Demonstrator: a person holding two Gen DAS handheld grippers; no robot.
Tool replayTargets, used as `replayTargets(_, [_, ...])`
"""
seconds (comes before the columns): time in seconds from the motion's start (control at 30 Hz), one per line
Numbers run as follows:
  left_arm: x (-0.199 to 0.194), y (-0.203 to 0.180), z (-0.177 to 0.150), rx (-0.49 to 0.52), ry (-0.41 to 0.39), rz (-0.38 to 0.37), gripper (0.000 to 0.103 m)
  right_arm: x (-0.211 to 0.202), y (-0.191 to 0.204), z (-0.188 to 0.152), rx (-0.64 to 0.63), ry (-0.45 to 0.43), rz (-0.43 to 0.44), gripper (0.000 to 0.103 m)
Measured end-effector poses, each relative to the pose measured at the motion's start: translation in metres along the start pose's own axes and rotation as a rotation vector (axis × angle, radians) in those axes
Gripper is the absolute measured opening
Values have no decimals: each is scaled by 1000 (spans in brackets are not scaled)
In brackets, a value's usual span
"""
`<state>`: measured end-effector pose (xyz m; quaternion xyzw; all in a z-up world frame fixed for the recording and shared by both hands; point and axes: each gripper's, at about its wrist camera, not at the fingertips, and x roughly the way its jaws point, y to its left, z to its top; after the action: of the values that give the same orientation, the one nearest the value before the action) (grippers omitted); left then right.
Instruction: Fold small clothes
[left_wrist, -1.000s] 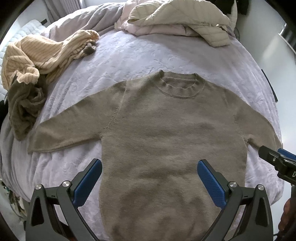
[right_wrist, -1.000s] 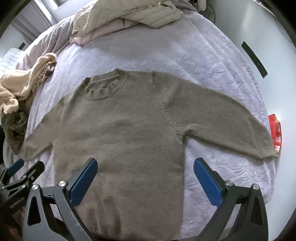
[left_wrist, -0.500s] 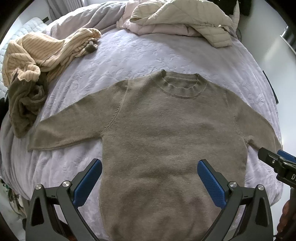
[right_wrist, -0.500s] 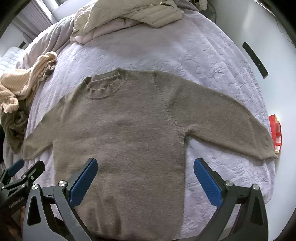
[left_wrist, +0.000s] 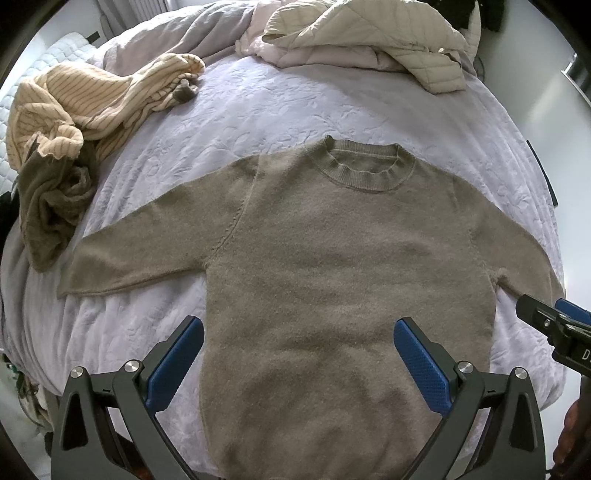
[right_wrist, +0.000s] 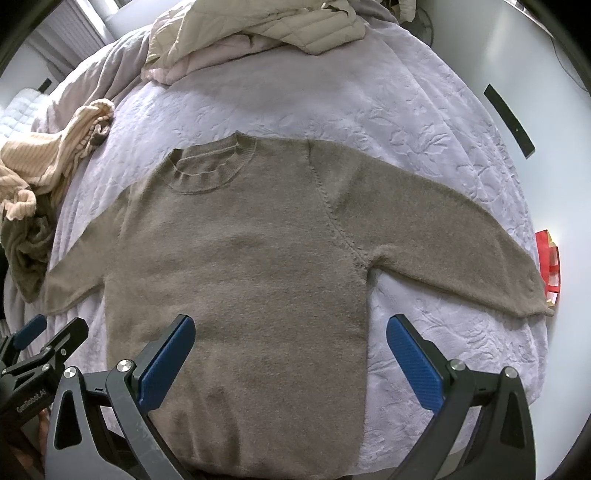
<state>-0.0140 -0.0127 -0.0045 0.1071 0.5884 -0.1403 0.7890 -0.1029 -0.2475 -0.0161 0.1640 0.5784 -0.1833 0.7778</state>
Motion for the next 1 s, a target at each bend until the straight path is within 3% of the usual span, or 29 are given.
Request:
replayTargets(0.57, [8, 5, -1, -8, 9, 4, 103, 1, 4, 0, -7, 6, -10, 103])
replayTargets(1.0, [41, 17, 6, -26, 34, 14, 103, 27, 13, 3, -34, 44, -17, 103])
